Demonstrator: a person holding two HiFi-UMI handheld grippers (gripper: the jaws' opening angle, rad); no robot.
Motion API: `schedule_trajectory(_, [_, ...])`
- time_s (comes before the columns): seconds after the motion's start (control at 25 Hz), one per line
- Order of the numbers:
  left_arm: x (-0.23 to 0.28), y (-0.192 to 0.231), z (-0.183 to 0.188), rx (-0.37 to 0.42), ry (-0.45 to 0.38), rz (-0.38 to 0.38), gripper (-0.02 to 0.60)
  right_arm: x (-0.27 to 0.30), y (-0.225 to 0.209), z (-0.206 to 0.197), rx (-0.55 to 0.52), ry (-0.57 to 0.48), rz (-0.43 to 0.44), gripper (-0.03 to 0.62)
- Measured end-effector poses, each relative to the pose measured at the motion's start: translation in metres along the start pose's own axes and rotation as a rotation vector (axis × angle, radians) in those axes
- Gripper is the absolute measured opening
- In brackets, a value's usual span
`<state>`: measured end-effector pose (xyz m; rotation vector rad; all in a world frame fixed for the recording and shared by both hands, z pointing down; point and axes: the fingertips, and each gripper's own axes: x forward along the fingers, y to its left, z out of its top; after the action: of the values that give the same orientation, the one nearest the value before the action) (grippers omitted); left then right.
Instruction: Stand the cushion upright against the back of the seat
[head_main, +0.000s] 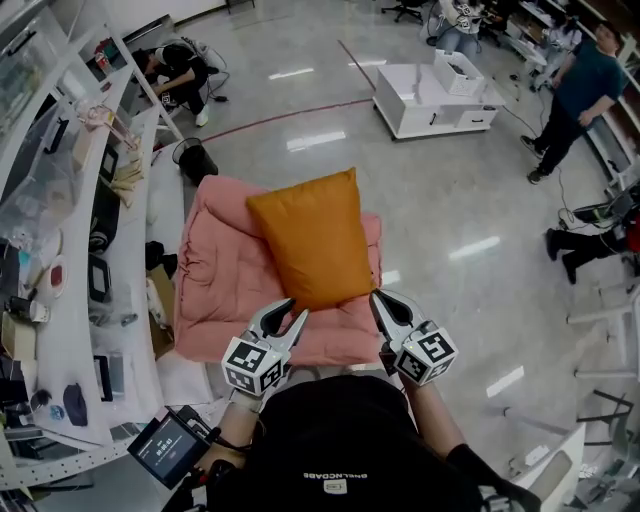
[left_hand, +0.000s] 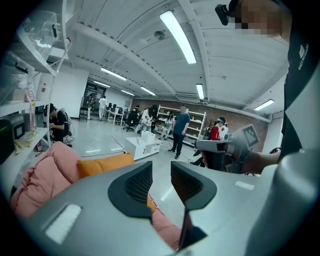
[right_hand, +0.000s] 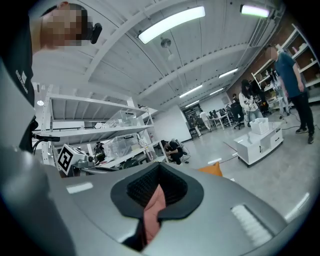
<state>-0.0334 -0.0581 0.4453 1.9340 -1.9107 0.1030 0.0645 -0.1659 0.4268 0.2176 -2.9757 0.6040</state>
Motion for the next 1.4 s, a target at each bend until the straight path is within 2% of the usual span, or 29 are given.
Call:
schedule_trajectory(0.28, [0.001,0.048,0.010,0.020,0.009,0.010,0.147,0.012,0.011,0.010,0.001,-0.039,-0.048,0.007])
schedule_trajectory(0.56, [0.030,0.098,-0.001,0.096,0.105,0.028,0.191,-0.002,0.011,0.005,0.029,-0.051,-0.153,0.007])
schedule_trajectory(0.76, [0.058,0.138,-0.009,0.132,0.149,0.038,0.246,-0.010,0.004,0.002,0.030,-0.052,-0.238,0.008])
schedule_trajectory(1.08, [0.120,0.205,-0.033,0.142,0.228,0.033,0.337,-0.013,-0.005,-0.017,0.090,-0.023,-0.404,0.008])
schedule_trajectory(1.28, [0.159,0.258,-0.058,0.179,0.313,0.087,0.389,-0.014,-0.004,-0.027,0.106,0.008,-0.484,0.008])
schedule_trajectory(1.4, [0.190,0.281,-0.080,0.171,0.368,0.095,0.405,-0.020,-0.014,-0.040,0.115,0.038,-0.538,0.008])
